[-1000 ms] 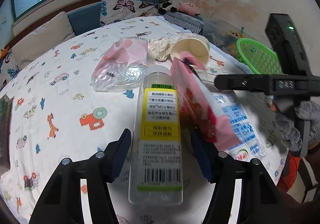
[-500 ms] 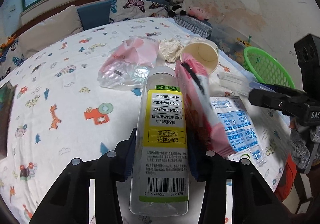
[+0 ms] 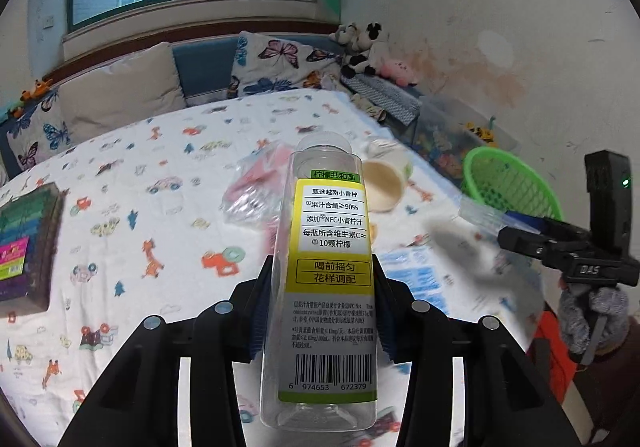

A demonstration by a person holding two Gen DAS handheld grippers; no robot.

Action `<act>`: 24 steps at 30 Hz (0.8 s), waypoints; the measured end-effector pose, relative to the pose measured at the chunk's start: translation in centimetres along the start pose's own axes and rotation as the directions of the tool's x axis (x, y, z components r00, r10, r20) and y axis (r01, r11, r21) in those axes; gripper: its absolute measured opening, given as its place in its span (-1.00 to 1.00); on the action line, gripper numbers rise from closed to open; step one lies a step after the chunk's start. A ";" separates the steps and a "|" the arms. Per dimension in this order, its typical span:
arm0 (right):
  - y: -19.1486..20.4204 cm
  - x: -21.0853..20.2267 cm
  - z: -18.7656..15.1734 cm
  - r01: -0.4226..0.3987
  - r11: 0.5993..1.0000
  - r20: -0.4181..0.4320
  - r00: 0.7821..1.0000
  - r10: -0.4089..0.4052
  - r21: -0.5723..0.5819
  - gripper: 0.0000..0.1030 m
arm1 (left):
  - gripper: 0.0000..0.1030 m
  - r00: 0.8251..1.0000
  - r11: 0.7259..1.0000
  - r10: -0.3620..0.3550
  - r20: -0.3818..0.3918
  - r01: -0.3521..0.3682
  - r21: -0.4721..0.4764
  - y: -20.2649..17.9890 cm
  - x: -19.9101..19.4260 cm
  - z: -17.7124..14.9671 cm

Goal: Collect trash
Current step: 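Carry the clear dish over the green basket and open the right tool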

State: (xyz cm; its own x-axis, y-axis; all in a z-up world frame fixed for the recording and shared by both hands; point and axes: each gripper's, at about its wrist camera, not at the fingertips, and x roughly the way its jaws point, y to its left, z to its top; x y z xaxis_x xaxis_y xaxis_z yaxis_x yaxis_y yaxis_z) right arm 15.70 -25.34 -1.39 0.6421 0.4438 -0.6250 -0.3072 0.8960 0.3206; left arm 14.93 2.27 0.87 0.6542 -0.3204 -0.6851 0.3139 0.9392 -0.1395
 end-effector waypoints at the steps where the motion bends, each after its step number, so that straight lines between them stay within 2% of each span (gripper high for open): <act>1: -0.5 -0.4 0.0 0.013 1.000 0.005 1.000 -0.013 0.004 0.76 | -0.17 1.000 1.000 -0.012 0.002 0.012 0.008 -0.7 0.0 0.5; 6: -6.3 -2.7 0.2 0.117 0.989 0.024 0.993 -0.119 0.088 0.77 | -0.17 0.997 0.996 -0.072 -0.009 0.072 0.051 -4.2 0.9 2.2; 10: -12.2 -4.2 0.0 0.204 0.962 0.005 0.978 -0.208 0.178 0.77 | -0.17 0.993 0.988 -0.118 -0.027 0.120 0.098 -7.8 2.5 3.7; 15: -18.0 -5.1 -0.5 0.274 0.924 -0.032 0.961 -0.275 0.267 0.78 | -0.17 0.982 0.973 -0.174 -0.069 0.182 0.141 -12.3 5.3 5.1; 21: -21.6 -4.5 -0.6 0.315 0.899 -0.070 0.949 -0.309 0.305 0.80 | -0.17 0.969 0.957 -0.208 -0.134 0.229 0.176 -16.6 9.1 6.6; 24: -22.3 -4.5 -0.6 0.357 0.893 -0.063 0.933 -0.353 0.276 0.80 | -0.17 0.965 0.951 -0.208 -0.158 0.238 0.199 -18.6 10.9 7.1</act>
State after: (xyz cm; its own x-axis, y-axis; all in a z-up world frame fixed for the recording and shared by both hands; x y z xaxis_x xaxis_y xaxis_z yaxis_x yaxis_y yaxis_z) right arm 19.28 -47.32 -6.18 0.6634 0.0985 -0.7418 0.1483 0.9543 0.2594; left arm 21.12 -19.55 1.12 0.4575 -0.4852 -0.7452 0.5907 0.7922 -0.1532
